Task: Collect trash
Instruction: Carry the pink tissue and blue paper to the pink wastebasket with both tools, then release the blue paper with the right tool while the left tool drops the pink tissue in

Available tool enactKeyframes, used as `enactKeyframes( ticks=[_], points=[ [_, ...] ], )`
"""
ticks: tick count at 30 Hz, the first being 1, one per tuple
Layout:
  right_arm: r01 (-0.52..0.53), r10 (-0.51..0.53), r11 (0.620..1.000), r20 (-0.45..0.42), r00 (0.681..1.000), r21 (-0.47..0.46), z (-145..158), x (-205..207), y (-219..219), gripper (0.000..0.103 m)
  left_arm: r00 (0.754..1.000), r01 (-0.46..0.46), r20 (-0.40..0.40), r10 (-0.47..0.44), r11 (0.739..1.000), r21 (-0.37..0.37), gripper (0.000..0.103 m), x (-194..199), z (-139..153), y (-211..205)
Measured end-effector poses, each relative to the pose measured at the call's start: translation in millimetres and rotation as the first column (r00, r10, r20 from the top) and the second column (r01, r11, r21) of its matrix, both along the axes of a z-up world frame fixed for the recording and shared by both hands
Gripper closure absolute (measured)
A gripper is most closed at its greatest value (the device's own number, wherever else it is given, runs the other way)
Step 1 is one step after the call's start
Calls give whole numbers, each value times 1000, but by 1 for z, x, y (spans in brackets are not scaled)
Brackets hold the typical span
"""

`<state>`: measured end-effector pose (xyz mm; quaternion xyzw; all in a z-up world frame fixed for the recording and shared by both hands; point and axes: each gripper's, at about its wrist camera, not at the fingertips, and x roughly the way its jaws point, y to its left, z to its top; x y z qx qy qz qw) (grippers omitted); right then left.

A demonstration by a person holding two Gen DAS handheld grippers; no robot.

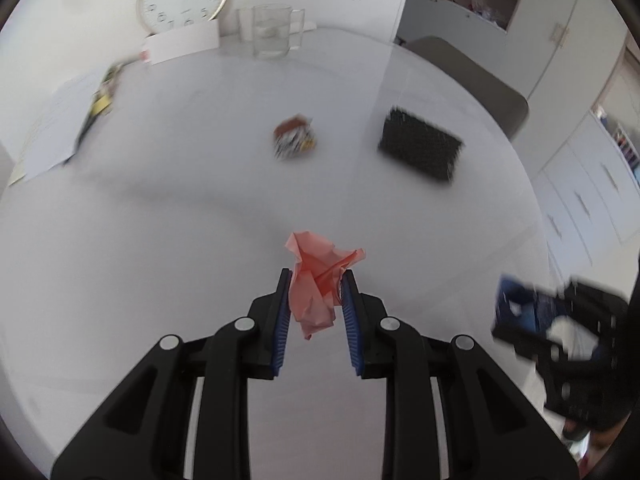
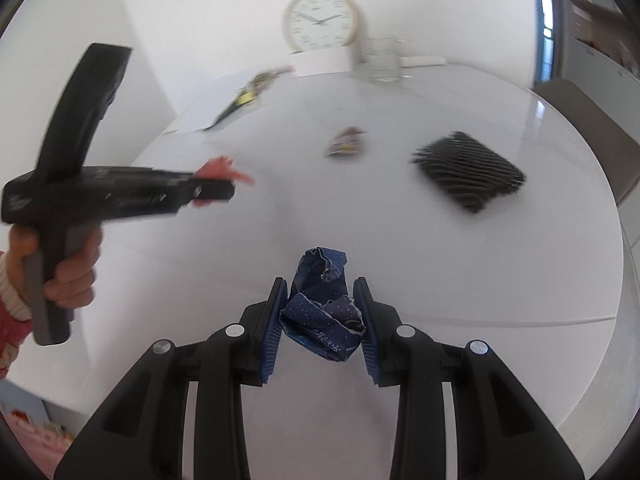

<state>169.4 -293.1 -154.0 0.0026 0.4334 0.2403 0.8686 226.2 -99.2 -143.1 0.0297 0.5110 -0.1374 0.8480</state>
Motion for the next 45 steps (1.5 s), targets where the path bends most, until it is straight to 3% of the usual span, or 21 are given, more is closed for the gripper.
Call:
enactKeyframes(
  ticks=[5, 14, 22, 28, 29, 30, 33, 37, 45],
  points=[
    [-83, 84, 996, -46, 995, 11, 12, -72, 57, 68, 999, 18, -28, -17, 999, 34, 78, -95, 19, 44],
    [-185, 188, 982, -135, 973, 37, 9, -188, 151, 68, 997, -21, -79, 22, 1000, 6, 78, -236, 26, 138],
    [-243, 241, 970, -185, 953, 14, -12, -247, 203, 67, 990, -57, -129, 57, 998, 6, 78, -304, 6, 187],
    [-314, 288, 947, -260, 922, -64, -77, -252, 234, 65, 983, -111, -147, 114, 993, 26, 78, -324, -7, 216],
    [-325, 296, 943, -268, 917, -72, -87, -249, 238, 59, 981, -121, -150, 123, 992, 27, 78, -326, -8, 219],
    [-333, 300, 939, -271, 915, -83, -93, -248, 241, 41, 979, -130, -155, 132, 991, 24, 78, -327, -9, 223],
    [-336, 292, 928, -244, 925, -159, -110, -247, 251, 2, 972, -154, -176, 155, 988, 20, 78, -334, -16, 232],
    [-344, 297, 928, -277, 914, -141, -119, -238, 255, 2, 967, -168, -193, 166, 986, 5, 78, -339, -21, 234],
    [-313, 266, 939, -277, 923, -144, -110, -253, 235, 2, 966, -156, -211, 146, 987, -30, 78, -343, -26, 228]
  ],
)
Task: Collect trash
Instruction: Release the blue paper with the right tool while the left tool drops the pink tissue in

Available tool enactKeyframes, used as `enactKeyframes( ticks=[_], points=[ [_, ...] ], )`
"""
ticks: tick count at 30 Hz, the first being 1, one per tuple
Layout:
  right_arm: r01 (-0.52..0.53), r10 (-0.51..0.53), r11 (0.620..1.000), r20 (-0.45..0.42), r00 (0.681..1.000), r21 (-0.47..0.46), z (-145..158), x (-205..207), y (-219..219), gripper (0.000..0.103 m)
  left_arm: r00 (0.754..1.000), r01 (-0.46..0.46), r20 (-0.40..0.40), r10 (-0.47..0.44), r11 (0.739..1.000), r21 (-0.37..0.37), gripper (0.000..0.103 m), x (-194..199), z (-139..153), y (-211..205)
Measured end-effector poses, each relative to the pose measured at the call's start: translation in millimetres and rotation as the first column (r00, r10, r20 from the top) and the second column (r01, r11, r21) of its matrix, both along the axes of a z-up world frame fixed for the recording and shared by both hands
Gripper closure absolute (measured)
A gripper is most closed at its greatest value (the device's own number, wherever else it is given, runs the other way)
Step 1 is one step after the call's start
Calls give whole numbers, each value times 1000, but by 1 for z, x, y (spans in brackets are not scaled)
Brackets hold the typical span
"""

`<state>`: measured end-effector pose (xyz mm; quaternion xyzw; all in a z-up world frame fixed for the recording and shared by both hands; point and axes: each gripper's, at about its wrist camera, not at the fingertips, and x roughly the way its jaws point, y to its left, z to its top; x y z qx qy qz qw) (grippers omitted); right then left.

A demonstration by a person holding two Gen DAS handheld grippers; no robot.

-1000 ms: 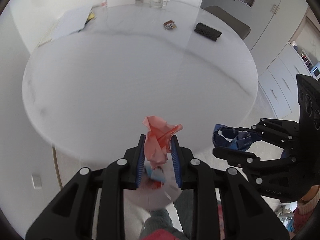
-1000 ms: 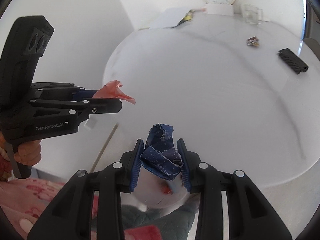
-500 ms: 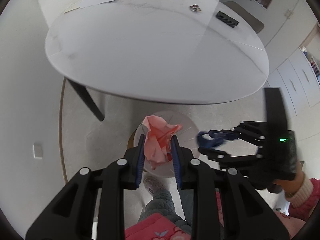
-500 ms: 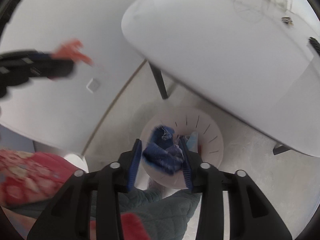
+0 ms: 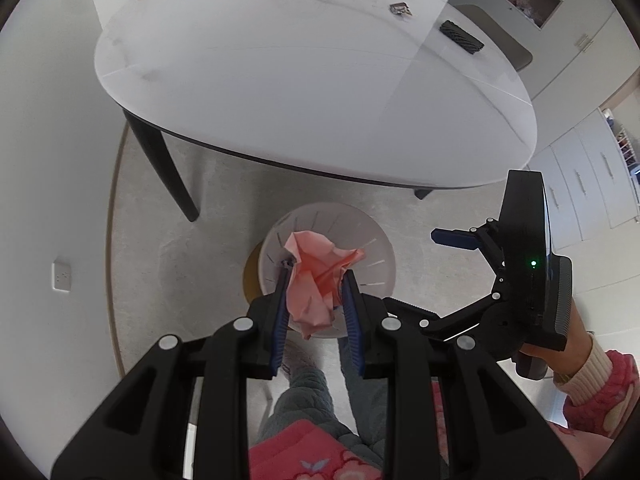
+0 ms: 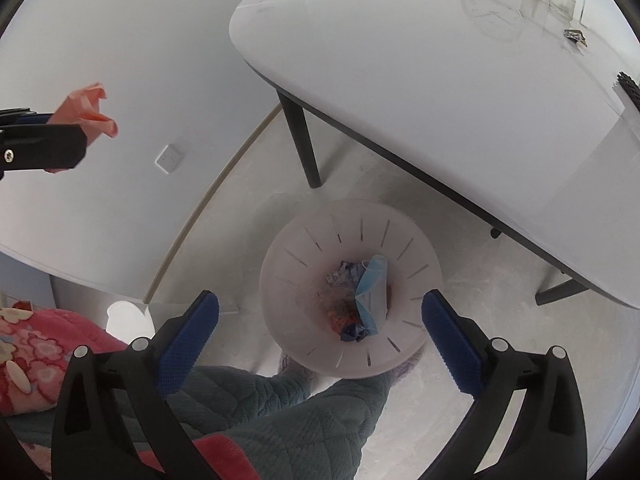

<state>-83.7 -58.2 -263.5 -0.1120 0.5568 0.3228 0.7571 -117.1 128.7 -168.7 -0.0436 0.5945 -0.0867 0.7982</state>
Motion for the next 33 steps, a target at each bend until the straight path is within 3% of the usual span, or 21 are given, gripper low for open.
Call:
enactKeyframes(
  ticks=[10, 14, 15, 17, 19, 25, 33],
  points=[
    [47, -46, 998, 16, 999, -39, 11, -13, -24, 2, 993, 96, -62, -97, 995, -24, 77, 7, -26, -27],
    [72, -71, 996, 25, 997, -44, 18, -16, -41, 2, 980, 162, -110, -167, 985, -51, 76, 16, -46, -42],
    [81, -80, 996, 29, 996, -44, 21, -16, -46, 2, 975, 177, -124, -182, 983, -56, 71, 19, -53, -46],
    [95, -93, 995, 34, 995, -44, 24, -16, -52, 2, 965, 208, -149, -214, 977, -57, 35, 23, -63, -53],
    [114, -112, 993, 39, 993, -44, 26, -15, -59, 2, 967, 209, -149, -208, 978, -8, 18, 27, -69, -60],
    [162, -160, 986, 51, 986, -42, 31, -11, -74, 2, 968, 224, -126, -216, 973, 50, 8, 34, -58, -70],
    [197, -194, 979, 65, 979, -42, 37, -8, -81, 2, 980, 188, -70, -187, 982, 20, 8, 28, -31, -60]
  ],
)
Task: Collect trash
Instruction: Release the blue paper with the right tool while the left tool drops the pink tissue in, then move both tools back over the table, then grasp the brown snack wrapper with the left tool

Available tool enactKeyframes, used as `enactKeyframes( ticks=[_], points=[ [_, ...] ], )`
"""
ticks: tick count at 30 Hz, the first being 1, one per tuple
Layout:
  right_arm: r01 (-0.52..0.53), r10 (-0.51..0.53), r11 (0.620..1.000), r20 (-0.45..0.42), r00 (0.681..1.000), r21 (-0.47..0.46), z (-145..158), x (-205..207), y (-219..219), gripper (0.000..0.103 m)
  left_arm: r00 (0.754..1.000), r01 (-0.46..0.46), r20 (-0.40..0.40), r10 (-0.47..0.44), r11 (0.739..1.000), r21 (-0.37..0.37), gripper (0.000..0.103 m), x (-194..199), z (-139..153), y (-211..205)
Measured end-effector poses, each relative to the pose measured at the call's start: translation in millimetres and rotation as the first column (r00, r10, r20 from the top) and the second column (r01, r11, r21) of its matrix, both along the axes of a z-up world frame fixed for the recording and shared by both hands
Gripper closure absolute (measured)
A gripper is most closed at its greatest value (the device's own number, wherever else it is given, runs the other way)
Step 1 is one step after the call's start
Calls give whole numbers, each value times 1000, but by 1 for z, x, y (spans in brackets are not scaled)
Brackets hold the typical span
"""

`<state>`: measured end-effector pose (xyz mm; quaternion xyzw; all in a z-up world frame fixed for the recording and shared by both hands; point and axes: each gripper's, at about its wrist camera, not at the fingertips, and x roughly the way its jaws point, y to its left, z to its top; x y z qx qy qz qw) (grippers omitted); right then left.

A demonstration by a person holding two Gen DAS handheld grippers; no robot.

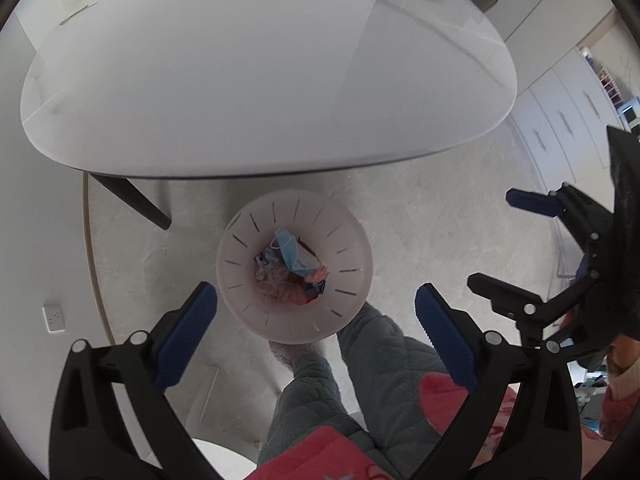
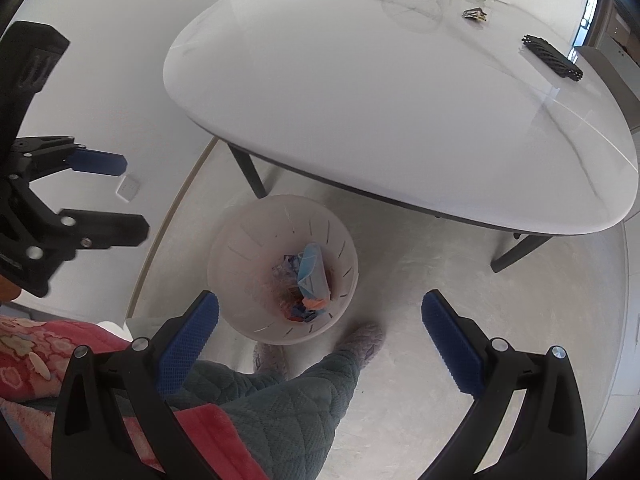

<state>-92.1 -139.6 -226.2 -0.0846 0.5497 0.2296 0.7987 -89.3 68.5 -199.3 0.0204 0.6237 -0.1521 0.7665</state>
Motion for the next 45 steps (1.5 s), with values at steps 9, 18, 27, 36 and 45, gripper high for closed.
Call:
enactKeyframes(
  ticks=[9, 18, 27, 36, 45],
  points=[
    [32, -31, 999, 21, 999, -11, 11, 0, -5, 2, 999, -20, 45, 20, 1000, 1, 8, 0, 23, 5],
    [102, -104, 994, 119, 987, 27, 56, 20, -28, 2, 986, -35, 162, 39, 999, -26, 8, 30, 77, -3],
    [82, -108, 991, 251, 962, 109, 104, 116, -83, 2, 957, -84, 274, 94, 995, -48, 8, 145, 122, -51],
    [50, -81, 992, 278, 957, 116, 103, 236, -150, 2, 927, -182, 320, 195, 981, -72, 8, 283, 117, -125],
    [13, -7, 1000, 235, 972, -25, 62, 337, -196, 2, 927, -213, 321, 196, 977, 17, 8, 415, 67, -190]
  ],
)
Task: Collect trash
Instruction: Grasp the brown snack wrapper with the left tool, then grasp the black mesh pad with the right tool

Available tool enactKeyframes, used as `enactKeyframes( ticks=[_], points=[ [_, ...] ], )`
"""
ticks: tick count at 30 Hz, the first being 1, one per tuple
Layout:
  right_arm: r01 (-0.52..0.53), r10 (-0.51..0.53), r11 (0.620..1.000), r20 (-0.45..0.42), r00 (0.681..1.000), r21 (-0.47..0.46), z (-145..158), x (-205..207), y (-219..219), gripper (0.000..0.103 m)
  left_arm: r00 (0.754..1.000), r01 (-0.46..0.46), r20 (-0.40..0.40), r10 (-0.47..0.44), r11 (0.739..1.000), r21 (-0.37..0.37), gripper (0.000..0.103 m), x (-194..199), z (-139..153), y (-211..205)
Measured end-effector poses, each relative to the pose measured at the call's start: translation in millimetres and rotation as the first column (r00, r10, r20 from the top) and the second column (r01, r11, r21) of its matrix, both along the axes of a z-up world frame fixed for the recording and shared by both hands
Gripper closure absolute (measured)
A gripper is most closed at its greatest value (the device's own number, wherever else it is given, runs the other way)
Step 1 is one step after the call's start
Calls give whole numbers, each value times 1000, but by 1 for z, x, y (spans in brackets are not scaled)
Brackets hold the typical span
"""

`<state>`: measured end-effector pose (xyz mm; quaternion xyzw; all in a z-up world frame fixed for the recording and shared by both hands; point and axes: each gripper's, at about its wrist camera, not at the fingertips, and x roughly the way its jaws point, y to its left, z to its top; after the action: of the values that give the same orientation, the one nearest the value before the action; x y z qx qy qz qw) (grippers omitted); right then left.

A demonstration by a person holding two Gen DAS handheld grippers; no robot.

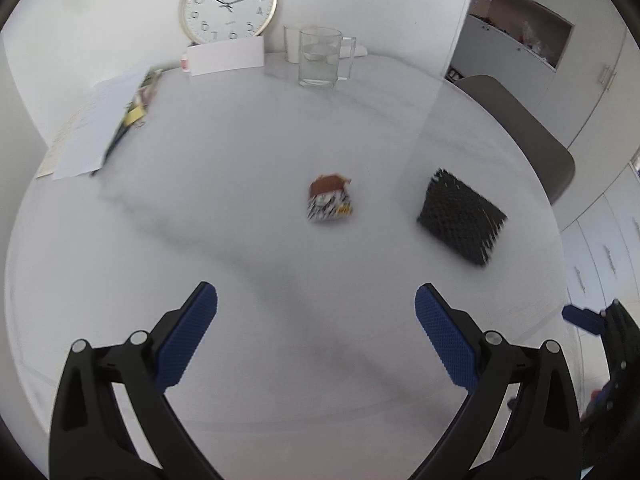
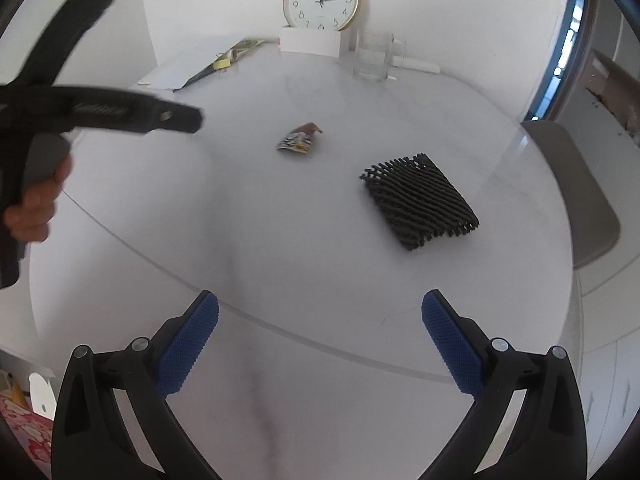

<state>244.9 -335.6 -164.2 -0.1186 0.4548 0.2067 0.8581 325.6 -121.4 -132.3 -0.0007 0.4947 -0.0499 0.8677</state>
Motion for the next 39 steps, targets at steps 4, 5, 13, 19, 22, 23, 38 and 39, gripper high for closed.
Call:
enactKeyframes(
  ticks=[4, 5, 13, 19, 22, 23, 38, 39],
  points=[
    [-17, 17, 1000, 1, 1000, 10, -17, 41, -20, 2, 1000, 24, -13, -23, 999, 37, 8, 53, -29, -20],
    [-21, 21, 1000, 2, 1000, 13, -21, 51, -24, 2, 999, 29, -17, -28, 999, 40, 8, 60, -34, -22],
    [-40, 41, 998, -17, 999, 57, -44, 120, -52, 2, 996, 11, -93, -8, 999, 35, 23, 130, -90, -34],
    [-57, 58, 998, -27, 998, 42, -55, 148, -56, 2, 991, 1, -133, 7, 998, 59, 57, 152, -117, -42],
    [-53, 55, 997, -31, 998, 57, -56, 156, -59, 2, 992, 13, -125, -5, 998, 61, 64, 153, -118, -46],
    [-50, 52, 997, -33, 998, 63, -56, 158, -59, 2, 993, 19, -122, -11, 998, 61, 69, 153, -118, -48],
    [-220, 224, 974, -118, 967, 46, -64, 205, -50, 2, 994, 47, -104, -41, 997, 53, 79, 134, -101, -44],
    [-241, 246, 969, -139, 959, 50, -68, 212, -47, 2, 994, 43, -103, -39, 998, 39, 79, 130, -97, -41]
  ],
)
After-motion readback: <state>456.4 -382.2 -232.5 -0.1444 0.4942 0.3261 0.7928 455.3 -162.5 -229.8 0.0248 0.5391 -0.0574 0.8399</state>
